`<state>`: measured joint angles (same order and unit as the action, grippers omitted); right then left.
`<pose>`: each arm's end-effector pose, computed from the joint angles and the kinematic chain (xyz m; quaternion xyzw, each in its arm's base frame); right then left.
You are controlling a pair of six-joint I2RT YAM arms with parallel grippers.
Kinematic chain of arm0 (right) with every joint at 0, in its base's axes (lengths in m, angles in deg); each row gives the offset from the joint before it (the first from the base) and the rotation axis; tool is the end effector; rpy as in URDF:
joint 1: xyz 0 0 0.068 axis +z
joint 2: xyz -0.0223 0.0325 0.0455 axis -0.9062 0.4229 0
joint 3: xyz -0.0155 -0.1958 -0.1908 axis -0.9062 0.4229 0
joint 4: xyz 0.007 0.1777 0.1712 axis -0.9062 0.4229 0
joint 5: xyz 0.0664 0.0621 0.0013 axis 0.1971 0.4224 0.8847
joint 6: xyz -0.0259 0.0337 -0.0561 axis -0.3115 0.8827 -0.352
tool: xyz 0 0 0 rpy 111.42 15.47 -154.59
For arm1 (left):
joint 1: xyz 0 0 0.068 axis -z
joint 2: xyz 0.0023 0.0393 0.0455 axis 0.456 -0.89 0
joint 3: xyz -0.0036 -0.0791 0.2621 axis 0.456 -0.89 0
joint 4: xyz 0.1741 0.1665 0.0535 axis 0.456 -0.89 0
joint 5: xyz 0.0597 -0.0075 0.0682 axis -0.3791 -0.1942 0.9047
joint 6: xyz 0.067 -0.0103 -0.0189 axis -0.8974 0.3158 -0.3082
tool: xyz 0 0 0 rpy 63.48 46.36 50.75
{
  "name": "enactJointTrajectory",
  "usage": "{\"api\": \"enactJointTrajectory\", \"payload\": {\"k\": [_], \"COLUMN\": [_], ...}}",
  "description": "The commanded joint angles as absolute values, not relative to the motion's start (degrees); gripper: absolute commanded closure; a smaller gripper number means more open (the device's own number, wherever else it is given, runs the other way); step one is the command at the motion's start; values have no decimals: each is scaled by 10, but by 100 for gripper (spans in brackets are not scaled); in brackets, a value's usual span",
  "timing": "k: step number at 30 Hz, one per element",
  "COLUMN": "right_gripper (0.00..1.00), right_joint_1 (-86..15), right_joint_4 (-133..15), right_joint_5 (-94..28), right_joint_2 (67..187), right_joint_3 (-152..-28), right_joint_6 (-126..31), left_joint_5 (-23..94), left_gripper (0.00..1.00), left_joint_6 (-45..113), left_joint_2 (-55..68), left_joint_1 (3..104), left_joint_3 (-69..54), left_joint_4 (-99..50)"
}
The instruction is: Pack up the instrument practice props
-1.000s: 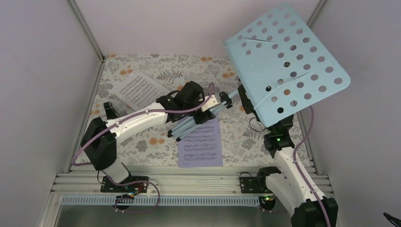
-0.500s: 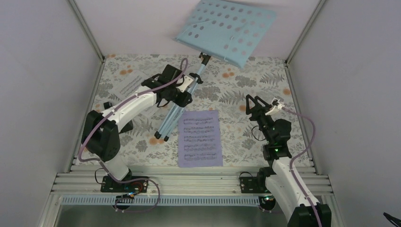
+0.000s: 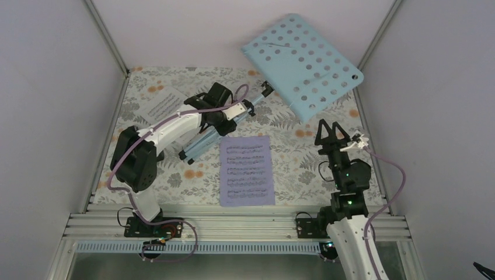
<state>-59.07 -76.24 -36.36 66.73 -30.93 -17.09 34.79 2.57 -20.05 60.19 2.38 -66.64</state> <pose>0.1322 0.0184 0.2788 0.1387 0.6095 0.3106 0.7161 0.3107 -0.2127 0.2418 0.4469 0.8510 -0.1045 0.2553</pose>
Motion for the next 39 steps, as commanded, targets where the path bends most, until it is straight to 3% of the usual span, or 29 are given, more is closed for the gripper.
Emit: {"api": "enactJointTrajectory", "payload": {"k": [1,10,22,28,39], "right_gripper": [26,21,22,21,21], "right_joint_1": [-592,-592,-593,-592,-592], "right_joint_4": [-692,-579,-566,-561,-559], "right_joint_5": [-408,-484,-480,-481,-480], "right_joint_2": [619,541,540,542,541], "right_joint_3": [-362,-437,-431,-435,-427], "right_joint_6": [-190,-237,-238,-247,-241], "left_joint_5": [351,349,384,400,426], "left_gripper": [98,98,96,85,53], "left_joint_6": [-53,-104,-145,-142,-120], "left_joint_2": [-197,-290,-444,-488,-499], "left_joint_1": [600,606,647,653,664], "left_joint_3": [99,174,346,386,384], "left_joint_4": [-518,-542,-640,-665,-662]}}
